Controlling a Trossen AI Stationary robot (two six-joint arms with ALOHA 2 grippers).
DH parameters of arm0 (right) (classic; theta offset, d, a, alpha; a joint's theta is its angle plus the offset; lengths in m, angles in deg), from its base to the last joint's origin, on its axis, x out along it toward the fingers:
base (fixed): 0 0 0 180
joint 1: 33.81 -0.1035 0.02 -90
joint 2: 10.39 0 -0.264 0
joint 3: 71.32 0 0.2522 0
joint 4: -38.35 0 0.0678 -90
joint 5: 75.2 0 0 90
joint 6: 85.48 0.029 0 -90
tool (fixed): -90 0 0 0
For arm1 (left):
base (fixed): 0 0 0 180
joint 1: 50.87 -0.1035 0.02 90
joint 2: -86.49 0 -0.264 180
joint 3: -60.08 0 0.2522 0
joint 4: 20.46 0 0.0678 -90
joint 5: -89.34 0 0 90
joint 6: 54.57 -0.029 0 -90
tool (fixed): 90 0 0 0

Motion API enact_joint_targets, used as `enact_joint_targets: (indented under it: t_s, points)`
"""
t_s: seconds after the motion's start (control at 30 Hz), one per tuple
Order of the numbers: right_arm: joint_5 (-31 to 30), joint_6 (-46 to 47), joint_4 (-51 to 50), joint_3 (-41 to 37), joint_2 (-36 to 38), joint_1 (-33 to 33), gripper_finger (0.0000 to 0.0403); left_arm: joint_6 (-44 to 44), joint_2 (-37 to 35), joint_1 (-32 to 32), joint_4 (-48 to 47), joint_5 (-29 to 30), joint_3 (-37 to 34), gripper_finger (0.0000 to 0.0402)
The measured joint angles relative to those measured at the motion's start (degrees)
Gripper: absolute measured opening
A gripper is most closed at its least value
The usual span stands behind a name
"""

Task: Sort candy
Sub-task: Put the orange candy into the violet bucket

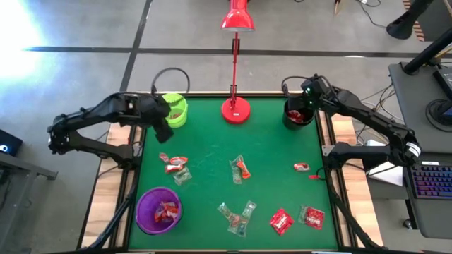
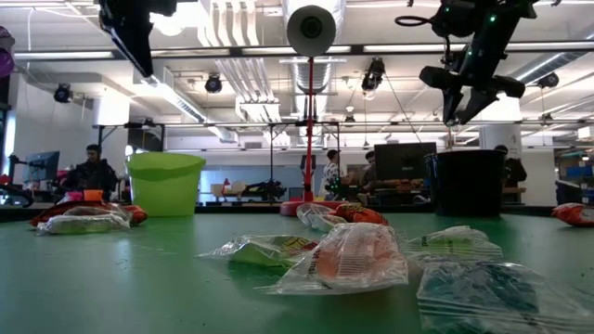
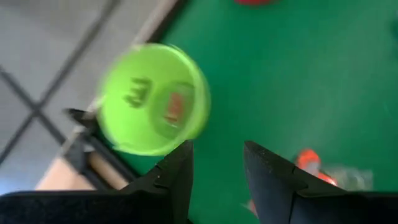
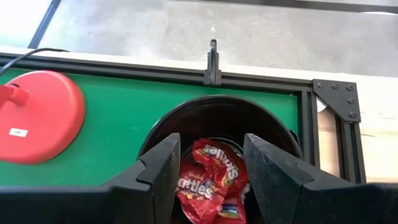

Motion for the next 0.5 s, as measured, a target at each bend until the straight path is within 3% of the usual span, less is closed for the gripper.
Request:
enact_joint_targets:
  t_s: [0.17,0.5]
  points:
    - [1.8,-0.4,0.0,1.2,0.0,0.0,0.0169,-1.1,1.3,0.0,3.9,-7.0,-6.7,0.0123]
    - [11.3,-3.4,-0.4,3.7,0.0,0.0,0.0169,-4.1,3.1,0.0,14.9,-23.3,-19.1,0.0123]
